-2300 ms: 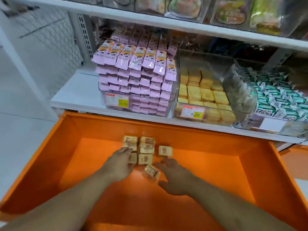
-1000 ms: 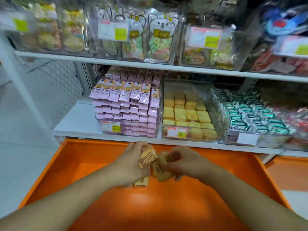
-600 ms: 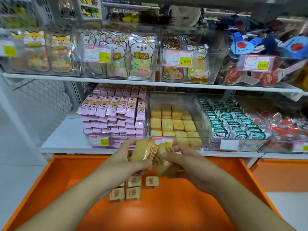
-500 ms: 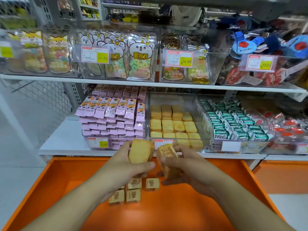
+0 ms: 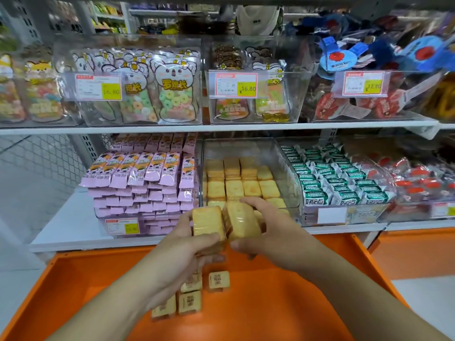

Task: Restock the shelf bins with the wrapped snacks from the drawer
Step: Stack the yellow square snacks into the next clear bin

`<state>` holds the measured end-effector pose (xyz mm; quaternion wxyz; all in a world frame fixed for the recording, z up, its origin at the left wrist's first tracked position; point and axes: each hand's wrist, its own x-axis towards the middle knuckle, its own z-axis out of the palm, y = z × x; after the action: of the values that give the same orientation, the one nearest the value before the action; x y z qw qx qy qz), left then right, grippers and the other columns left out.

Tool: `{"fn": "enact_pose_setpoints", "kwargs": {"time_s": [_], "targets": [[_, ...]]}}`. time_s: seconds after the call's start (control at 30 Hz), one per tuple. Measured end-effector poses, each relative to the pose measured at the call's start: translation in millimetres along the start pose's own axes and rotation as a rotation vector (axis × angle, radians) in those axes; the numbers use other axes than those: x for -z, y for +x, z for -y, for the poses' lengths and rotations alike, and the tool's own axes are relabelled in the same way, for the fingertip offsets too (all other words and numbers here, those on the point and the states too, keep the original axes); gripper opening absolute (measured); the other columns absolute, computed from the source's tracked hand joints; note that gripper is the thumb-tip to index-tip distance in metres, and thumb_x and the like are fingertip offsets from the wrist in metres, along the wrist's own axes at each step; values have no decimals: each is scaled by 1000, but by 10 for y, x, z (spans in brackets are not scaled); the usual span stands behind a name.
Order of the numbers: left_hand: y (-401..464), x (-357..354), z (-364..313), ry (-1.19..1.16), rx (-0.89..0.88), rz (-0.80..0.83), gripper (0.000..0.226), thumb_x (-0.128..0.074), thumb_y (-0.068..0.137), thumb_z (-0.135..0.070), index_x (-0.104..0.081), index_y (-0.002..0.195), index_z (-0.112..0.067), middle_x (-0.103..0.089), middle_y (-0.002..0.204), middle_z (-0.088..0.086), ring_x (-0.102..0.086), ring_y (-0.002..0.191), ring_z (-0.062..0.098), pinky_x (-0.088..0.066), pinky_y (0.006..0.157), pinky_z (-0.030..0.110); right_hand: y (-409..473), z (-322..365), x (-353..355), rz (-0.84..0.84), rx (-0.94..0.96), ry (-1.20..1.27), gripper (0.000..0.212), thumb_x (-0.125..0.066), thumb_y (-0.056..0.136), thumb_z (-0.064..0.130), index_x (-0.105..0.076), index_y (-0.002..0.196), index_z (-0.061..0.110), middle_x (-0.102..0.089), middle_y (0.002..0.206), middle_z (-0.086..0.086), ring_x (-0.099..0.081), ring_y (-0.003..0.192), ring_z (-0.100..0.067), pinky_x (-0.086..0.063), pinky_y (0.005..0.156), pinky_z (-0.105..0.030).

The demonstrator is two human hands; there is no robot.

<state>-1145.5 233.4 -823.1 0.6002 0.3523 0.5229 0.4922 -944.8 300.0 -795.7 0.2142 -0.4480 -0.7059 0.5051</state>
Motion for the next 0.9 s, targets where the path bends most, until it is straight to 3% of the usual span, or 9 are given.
{"fn": "enact_pose_setpoints", "kwargs": {"time_s": [0.07, 0.2, 0.27, 0.37, 0.43, 0.53, 0.63, 0.77, 0.9], "targets": [[-19, -41, -7, 81, -18, 21, 61, -70, 92, 1, -47, 142, -27, -75, 124, 10, -71, 115, 30, -59, 92, 42, 17, -66, 57, -63, 35, -161, 93, -96, 72, 29, -44, 147, 48, -51, 133, 16, -63, 109, -9, -63, 82, -36], [-31, -110, -15, 368, -85, 42, 83, -76, 91, -1, -34, 149, -44, -73, 125, -8, -68, 118, 9, -53, 104, 34, -8, -84, 198, -82, 88, -254, 96, -98, 66, 36, -47, 146, 47, -44, 130, 29, -54, 121, -6, -56, 102, -39], [8, -198, -60, 560, -128, 30, 90, -78, 91, -11, -23, 150, -50, -68, 126, -14, -63, 116, -2, -49, 98, 19, -15, -93, 291, -100, 99, -292, 96, -98, 65, 39, -47, 146, 47, -43, 131, 28, -52, 123, -7, -54, 105, -41], [159, -361, -118, 672, -212, -16, 78, -80, 90, -16, -29, 139, -47, -61, 126, -14, -60, 117, 0, -48, 84, 12, -4, -115, 443, -162, 85, -367, 103, -98, 65, 43, -43, 152, 43, -42, 138, 23, -48, 128, -9, -49, 109, -38], [351, -443, -162, 665, -252, -68, 73, -86, 85, -19, -36, 132, -45, -62, 125, -8, -62, 119, 10, -51, 88, 16, 5, -109, 574, -233, 90, -393, 101, -97, 68, 39, -42, 153, 41, -41, 136, 22, -46, 124, -7, -45, 105, -30], [720, -564, -284, 791, -318, -143, 72, -90, 77, -38, -42, 130, -49, -46, 134, -10, -55, 121, 9, -50, 105, 39, 70, -146, 780, -337, 106, -432, 93, -95, 73, 37, -44, 151, 36, -43, 131, 17, -44, 113, -6, -40, 96, -24], [1131, -687, -364, 933, -359, -151, 75, -86, 82, -40, -42, 142, -40, -35, 136, -12, -47, 118, 3, -39, 108, 32, 142, -257, 960, -373, 75, -474, 96, -92, 75, 42, -39, 155, 37, -41, 142, 18, -41, 120, -6, -39, 99, -27], [1725, -767, -357, 1081, -384, -202, 84, -86, 78, -49, -44, 149, -31, -44, 141, -4, -42, 133, 20, -36, 111, 37, 210, -387, 1113, -363, 26, -446, 94, -92, 76, 43, -40, 154, 42, -42, 142, 22, -47, 126, -9, -48, 102, -33], [2274, -840, -328, 1200, -355, -231, 87, -82, 72, -65, -50, 146, -29, -58, 138, 2, -49, 132, 29, -37, 114, 46, 294, -480, 1161, -378, 82, -419, 87, -92, 74, 44, -44, 147, 44, -44, 129, 24, -47, 120, -6, -47, 104, -36]]}}
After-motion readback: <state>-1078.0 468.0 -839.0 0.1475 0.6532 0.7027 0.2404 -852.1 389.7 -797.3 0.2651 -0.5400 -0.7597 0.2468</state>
